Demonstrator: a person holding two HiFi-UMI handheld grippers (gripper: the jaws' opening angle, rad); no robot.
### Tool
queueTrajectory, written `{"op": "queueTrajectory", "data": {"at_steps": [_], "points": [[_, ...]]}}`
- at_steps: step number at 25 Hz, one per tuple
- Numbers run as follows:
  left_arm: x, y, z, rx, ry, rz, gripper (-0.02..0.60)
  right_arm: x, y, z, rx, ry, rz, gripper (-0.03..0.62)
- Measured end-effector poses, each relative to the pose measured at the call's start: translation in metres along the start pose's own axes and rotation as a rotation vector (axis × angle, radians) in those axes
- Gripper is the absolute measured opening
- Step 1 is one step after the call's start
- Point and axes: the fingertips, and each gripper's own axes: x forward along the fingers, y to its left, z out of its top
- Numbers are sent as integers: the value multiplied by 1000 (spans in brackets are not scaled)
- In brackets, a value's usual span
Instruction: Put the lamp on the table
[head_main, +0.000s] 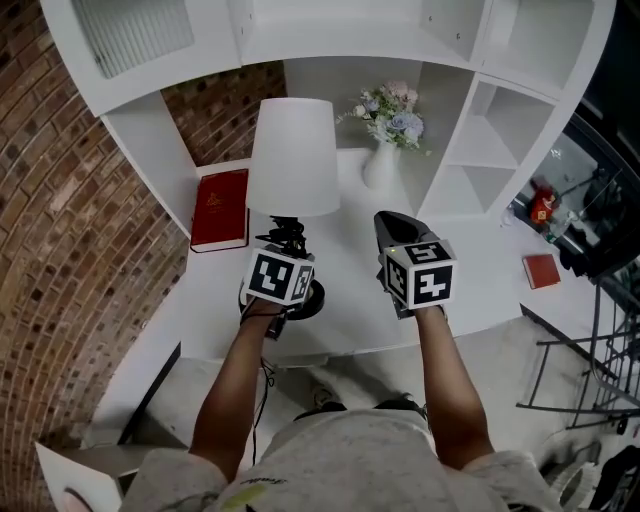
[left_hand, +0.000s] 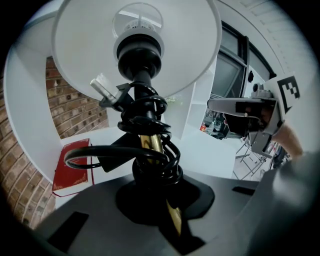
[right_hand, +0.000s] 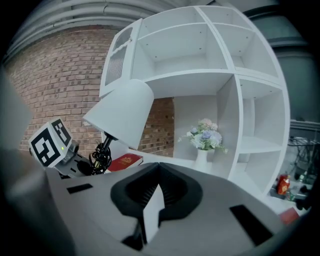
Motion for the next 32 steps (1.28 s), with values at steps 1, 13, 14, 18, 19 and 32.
{"op": "queueTrajectory", "data": {"at_steps": [1, 13, 14, 18, 19, 32], "points": [[0, 1, -1, 4, 2, -4, 49, 1, 2, 1, 1, -1, -4, 5], [15, 12, 2, 43, -7, -48, 49, 8, 4, -7, 12, 14, -52, 5], [17, 13, 3, 43, -9, -51, 49, 9, 3, -8, 14, 14, -57, 5], [23, 20, 8, 50, -18, -63, 49, 14, 1, -9, 29, 10, -74, 5], [24, 21, 9, 54, -20, -65, 49, 16, 1, -9, 33, 8, -77, 5], [47, 35, 23, 110, -50, -92, 49, 35, 4, -15, 36, -3, -82, 5]]}}
